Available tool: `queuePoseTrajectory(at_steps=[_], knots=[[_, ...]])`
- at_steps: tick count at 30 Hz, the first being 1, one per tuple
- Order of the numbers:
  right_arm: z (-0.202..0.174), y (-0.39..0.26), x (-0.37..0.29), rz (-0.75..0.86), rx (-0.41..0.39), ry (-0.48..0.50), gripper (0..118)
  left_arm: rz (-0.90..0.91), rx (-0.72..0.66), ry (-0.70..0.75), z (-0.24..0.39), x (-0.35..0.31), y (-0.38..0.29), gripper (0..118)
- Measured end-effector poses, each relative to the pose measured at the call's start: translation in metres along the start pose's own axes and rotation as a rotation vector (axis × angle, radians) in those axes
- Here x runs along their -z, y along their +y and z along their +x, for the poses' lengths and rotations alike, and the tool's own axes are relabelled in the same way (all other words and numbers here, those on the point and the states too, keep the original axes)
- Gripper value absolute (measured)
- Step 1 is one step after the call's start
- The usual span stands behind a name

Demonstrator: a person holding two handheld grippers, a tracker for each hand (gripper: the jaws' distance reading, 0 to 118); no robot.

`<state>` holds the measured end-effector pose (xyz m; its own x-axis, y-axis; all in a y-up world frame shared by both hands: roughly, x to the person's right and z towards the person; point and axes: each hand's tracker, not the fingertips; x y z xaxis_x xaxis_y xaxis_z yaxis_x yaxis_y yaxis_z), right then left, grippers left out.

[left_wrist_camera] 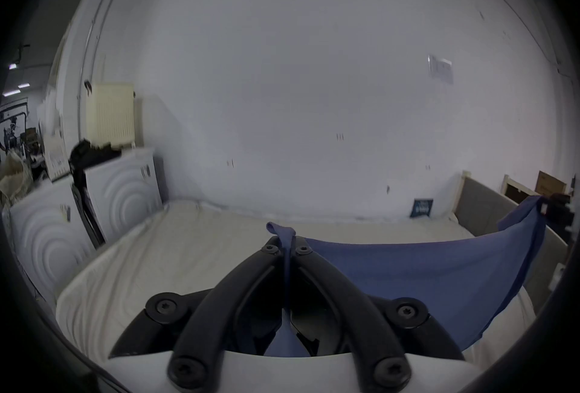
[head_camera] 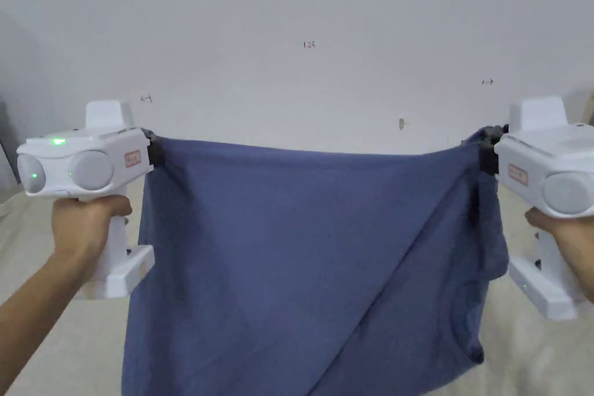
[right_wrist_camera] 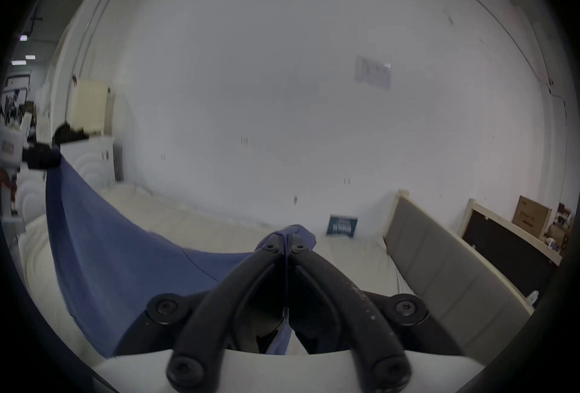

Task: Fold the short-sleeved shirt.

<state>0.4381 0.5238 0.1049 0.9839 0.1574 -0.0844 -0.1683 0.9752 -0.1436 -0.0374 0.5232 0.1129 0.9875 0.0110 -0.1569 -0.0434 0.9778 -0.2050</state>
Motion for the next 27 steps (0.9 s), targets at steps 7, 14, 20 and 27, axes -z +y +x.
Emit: queuePoseTrajectory(at_steps=[7, 14, 20, 27], knots=[[0.016, 0.081, 0.018, 0.160, 0.068, 0.026, 3, 0.135, -0.023, 0.049, 0.002, 0.024, 0.073, 3], [0.021, 0.073, 0.047, 0.173, 0.041, 0.031, 3, 0.164, 0.011, 0.056, 0.010, 0.066, 0.064, 3], [0.017, -0.001, 0.087, 0.041, 0.078, 0.057, 3, 0.020, 0.038, 0.048, 0.013, 0.109, -0.014, 3], [-0.001, -0.133, 0.098, -0.199, 0.206, 0.095, 3, -0.227, 0.033, 0.030, 0.004, 0.118, -0.157, 3]])
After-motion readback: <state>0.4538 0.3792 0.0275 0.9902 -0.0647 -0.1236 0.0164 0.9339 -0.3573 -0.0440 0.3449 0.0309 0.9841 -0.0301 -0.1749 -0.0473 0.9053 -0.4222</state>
